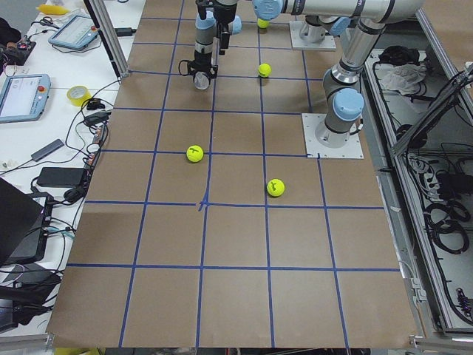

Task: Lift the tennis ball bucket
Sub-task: 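Lower the can onto its side and open the right gripper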

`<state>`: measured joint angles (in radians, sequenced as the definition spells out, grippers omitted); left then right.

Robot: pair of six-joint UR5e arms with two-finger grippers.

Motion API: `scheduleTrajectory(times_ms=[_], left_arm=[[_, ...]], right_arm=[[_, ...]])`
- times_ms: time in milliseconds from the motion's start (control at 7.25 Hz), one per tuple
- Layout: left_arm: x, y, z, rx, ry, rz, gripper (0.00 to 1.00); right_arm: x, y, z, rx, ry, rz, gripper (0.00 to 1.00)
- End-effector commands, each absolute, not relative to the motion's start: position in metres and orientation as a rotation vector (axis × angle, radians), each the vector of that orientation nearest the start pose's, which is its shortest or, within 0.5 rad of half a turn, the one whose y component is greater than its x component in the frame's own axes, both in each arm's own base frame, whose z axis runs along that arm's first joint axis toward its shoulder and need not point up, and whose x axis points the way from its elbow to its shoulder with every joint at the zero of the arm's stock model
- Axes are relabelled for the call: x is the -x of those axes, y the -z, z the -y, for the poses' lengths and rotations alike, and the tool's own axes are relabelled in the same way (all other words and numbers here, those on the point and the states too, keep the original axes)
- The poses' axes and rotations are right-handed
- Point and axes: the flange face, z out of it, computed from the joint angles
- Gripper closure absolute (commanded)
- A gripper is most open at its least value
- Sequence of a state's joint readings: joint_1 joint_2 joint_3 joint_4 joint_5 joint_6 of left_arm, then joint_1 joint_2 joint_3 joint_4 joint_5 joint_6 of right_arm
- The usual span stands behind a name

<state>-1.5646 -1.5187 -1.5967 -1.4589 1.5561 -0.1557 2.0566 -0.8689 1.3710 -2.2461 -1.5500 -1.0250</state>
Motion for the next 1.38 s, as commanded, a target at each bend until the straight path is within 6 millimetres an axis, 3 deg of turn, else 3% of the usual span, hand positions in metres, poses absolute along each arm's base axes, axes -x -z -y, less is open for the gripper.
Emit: scheduleTrajectory(times_ms=[0,138,276,414,828,1103,1241], left_arm=[[0.132,-0.51,0.486,0.233,0.209,-3.147,0.0],[0.13,-0.51,0.486,0.238,0.209,-3.147,0.0],[0.13,-0.51,0.487,0.238,0.211,-3.148,0.0],[0.132,-0.509,0.486,0.231,0.211,-3.149,0.0],[0.132,-0.508,0.487,0.231,0.211,-3.148,0.0],[0.135,-0.503,0.488,0.224,0.197,-3.149,0.0],[0.135,-0.503,0.488,0.226,0.197,-3.149,0.0]], right_arm=[[-0.472,-0.221,0.58,2.114,0.286,-2.335,0.85],[-0.474,-0.221,0.578,2.024,0.28,-2.385,0.43],[-0.476,-0.219,0.578,1.911,0.289,-2.446,0.08],[-0.479,-0.221,0.578,1.87,0.317,-2.442,0.0],[-0.477,-0.23,0.58,1.892,0.354,-2.429,0.0],[-0.458,-0.258,0.586,2.073,0.404,-2.337,0.0],[-0.426,-0.279,0.604,2.055,0.429,-2.393,0.0]])
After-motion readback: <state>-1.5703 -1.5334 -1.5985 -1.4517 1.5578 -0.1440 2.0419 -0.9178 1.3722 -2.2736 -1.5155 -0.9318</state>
